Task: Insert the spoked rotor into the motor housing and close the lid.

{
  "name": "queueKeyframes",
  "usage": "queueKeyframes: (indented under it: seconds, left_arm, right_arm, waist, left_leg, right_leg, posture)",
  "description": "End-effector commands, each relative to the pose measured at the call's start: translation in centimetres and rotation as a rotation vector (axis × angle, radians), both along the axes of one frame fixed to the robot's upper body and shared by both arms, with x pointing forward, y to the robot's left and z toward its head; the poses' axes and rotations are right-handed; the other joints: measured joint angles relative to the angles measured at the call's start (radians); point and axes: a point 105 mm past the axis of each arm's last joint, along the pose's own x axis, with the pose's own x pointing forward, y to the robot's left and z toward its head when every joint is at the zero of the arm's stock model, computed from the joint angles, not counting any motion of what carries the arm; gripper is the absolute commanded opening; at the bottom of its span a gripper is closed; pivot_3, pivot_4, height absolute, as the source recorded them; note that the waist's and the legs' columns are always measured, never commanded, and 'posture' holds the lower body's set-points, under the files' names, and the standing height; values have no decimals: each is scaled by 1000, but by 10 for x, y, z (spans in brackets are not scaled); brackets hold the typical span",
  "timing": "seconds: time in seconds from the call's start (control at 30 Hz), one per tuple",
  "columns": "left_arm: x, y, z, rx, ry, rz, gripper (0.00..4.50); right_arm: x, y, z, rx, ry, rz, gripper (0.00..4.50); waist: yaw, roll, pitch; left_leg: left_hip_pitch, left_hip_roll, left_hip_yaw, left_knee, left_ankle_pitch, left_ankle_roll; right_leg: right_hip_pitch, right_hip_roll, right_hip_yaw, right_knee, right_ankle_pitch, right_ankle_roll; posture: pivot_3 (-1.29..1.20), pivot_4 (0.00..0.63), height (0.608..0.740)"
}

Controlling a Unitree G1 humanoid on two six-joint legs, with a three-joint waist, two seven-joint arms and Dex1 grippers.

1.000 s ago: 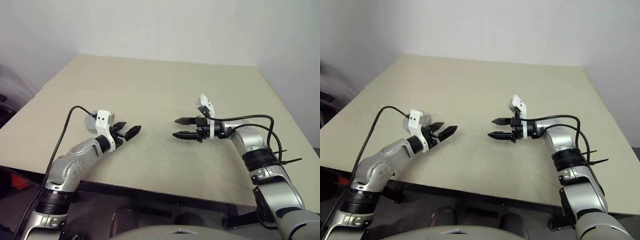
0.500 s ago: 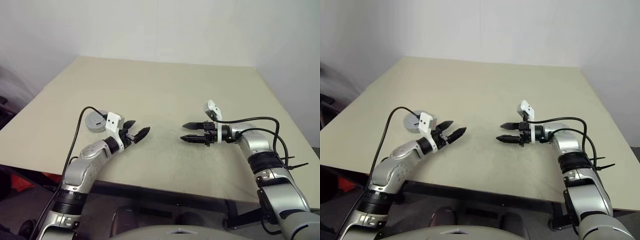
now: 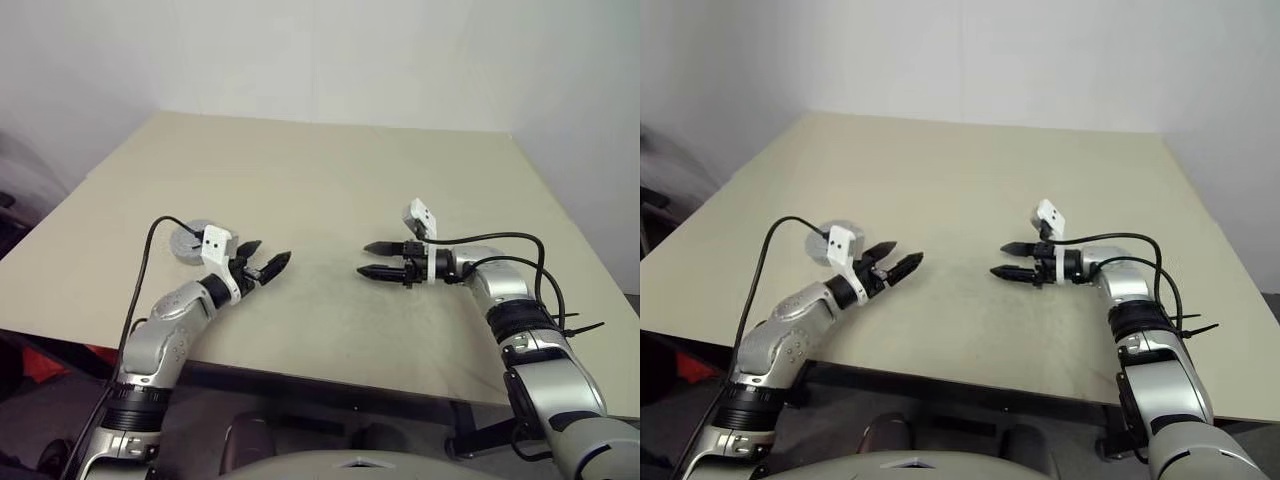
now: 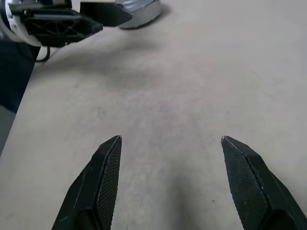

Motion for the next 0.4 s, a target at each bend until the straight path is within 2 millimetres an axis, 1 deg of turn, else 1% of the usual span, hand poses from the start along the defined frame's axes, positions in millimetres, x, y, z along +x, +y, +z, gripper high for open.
queueKeyframes:
  seconds: [0.03, 0.23, 0.4]
  left_arm:
    - [4, 1, 17, 5, -61, 9, 4446]
    - [10, 6, 24, -4, -80, 34, 4446]
    - [9, 6, 25, 3, -80, 24, 4446]
  right_arm:
    - [9, 7, 20, 26, -80, -7, 3713]
    - [13, 9, 26, 30, -91, -15, 3713]
    - [14, 8, 27, 23, -82, -19, 3713]
  waist:
    - [-4, 0, 0]
    - [-14, 0, 0]
    - [-15, 0, 0]
  left_leg:
    - [0, 0, 0, 0, 0, 0]
    - [0, 0, 0, 0, 0, 0]
    - [0, 0, 0, 0, 0, 0]
  right_leg:
    - [0, 0, 0, 0, 0, 0]
    - [0, 0, 0, 0, 0, 0]
    - [0, 0, 0, 0, 0, 0]
  posture:
    - [0, 0, 740]
    - [0, 0, 740]
    - [0, 0, 740]
